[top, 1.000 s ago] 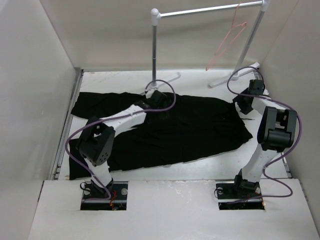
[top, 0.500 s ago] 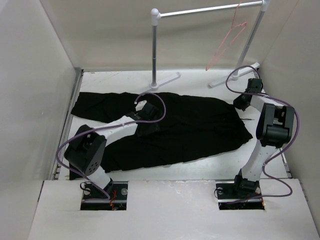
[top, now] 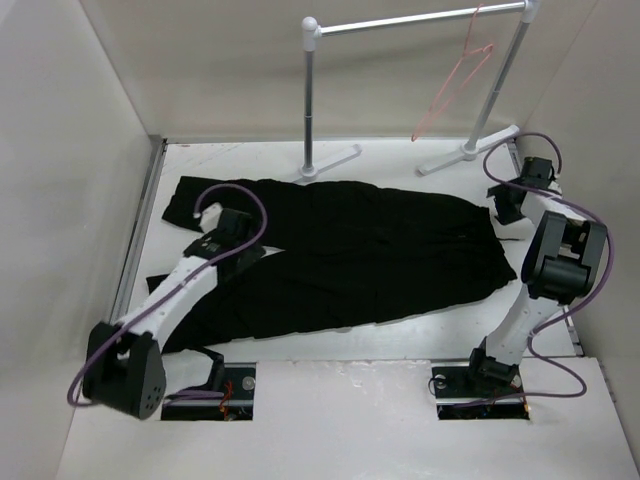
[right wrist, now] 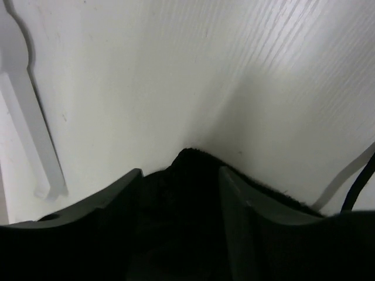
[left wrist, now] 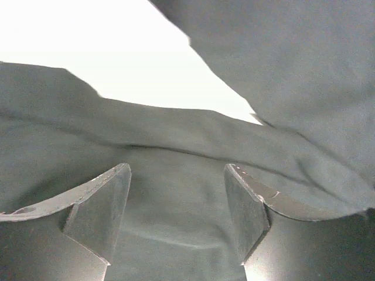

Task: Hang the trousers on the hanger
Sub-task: Flatten out the trousers at the center of the board.

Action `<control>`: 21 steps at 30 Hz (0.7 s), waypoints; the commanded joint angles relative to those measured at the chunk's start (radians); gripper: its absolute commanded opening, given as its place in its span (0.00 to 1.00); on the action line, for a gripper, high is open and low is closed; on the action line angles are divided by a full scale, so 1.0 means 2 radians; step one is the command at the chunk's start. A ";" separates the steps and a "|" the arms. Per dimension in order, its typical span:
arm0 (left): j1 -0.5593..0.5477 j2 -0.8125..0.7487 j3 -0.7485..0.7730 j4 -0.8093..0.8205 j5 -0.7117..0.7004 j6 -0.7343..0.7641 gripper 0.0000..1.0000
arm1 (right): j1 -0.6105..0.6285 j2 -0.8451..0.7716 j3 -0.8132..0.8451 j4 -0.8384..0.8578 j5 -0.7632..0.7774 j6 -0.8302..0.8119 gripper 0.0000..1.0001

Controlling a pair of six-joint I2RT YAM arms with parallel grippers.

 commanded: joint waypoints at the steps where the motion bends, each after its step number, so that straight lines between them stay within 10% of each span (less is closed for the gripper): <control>1: 0.064 -0.073 -0.023 -0.085 -0.013 -0.026 0.63 | 0.024 -0.060 -0.004 0.018 0.027 0.014 0.69; 12: 0.315 -0.228 -0.031 -0.384 -0.006 -0.112 0.57 | 0.226 -0.338 -0.210 0.019 0.096 0.020 0.76; 21: 0.439 -0.177 -0.041 -0.359 -0.014 -0.125 0.54 | 0.382 -0.535 -0.345 -0.020 0.027 0.021 0.74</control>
